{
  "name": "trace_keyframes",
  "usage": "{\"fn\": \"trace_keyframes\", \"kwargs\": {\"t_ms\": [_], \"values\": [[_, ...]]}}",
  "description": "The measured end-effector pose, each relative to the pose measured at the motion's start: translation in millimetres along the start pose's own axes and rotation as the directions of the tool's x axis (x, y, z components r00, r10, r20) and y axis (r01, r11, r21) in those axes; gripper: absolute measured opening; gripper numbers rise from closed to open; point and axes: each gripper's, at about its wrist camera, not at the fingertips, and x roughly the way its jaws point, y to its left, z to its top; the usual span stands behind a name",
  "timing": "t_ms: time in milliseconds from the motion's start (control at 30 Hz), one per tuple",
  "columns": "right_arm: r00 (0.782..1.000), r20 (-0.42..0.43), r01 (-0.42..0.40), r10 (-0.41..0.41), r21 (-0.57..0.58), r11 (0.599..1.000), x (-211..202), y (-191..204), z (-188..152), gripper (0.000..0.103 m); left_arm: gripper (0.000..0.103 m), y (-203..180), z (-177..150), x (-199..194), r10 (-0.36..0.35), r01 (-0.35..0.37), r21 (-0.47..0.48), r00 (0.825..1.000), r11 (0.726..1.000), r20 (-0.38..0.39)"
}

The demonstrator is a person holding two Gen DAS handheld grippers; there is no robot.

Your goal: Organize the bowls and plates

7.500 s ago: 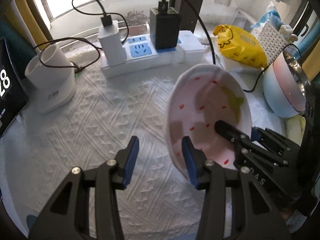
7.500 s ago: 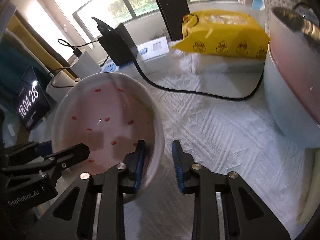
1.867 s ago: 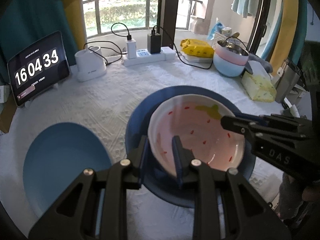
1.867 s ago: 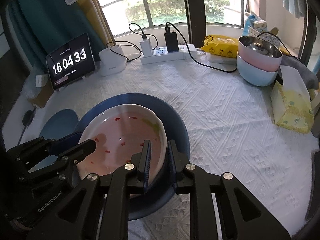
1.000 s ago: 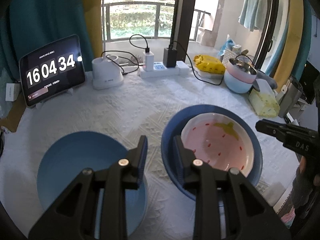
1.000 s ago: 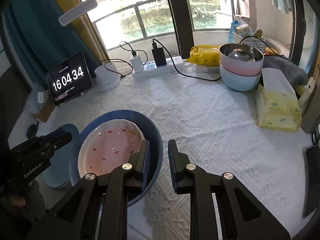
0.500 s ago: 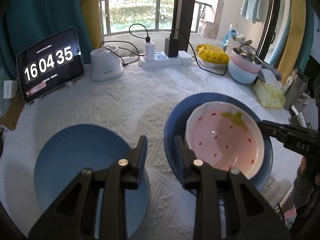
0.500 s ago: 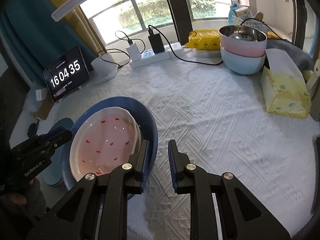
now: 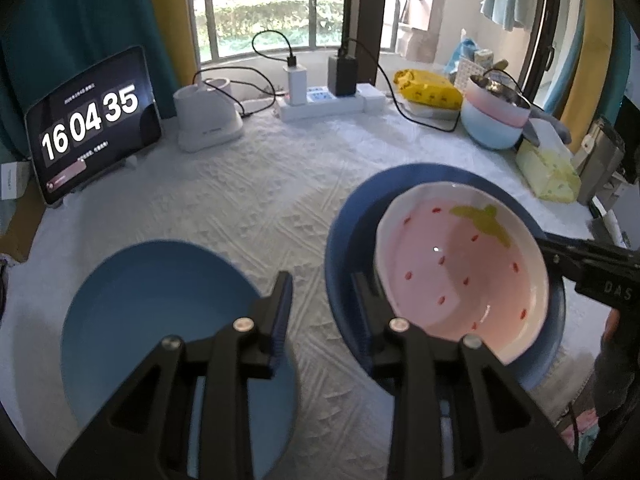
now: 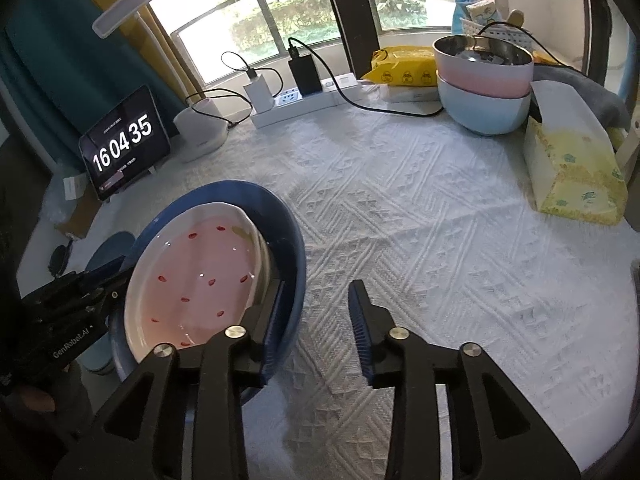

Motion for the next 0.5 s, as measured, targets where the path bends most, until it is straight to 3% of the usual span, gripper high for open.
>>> {"fn": "trace_keyframes", "kwargs": {"t_ms": [133, 200, 367, 500], "values": [[1.000, -0.001, 0.015, -0.015, 0.006, 1.000, 0.7, -4.0, 0.1, 0.050, 0.035, 3.7, -0.2, 2.6, -0.002, 0.002, -0.019, 1.000, 1.000, -0.003], [1.000, 0.006, 0.026, -0.026, 0.011, 1.000, 0.9, -6.3, -0.7, 0.055, 0.045, 3.3, -0.7, 3.5, 0.025, -0.025, -0.014, 1.000, 1.000, 0.003], [0.999, 0.015, 0.049, -0.050, 0.050, 0.998, 3.9, -15.6, -1.5, 0.073, 0.057, 9.0, -1.1, 8.9, 0.054, -0.054, -0.041, 0.999, 0.998, 0.000], [0.999, 0.020, 0.046, -0.047, 0.071, 0.996, 5.6, -20.4, -2.3, 0.079, 0.068, 15.4, -1.9, 12.5, 0.052, -0.052, -0.056, 0.999, 0.997, 0.000]]}}
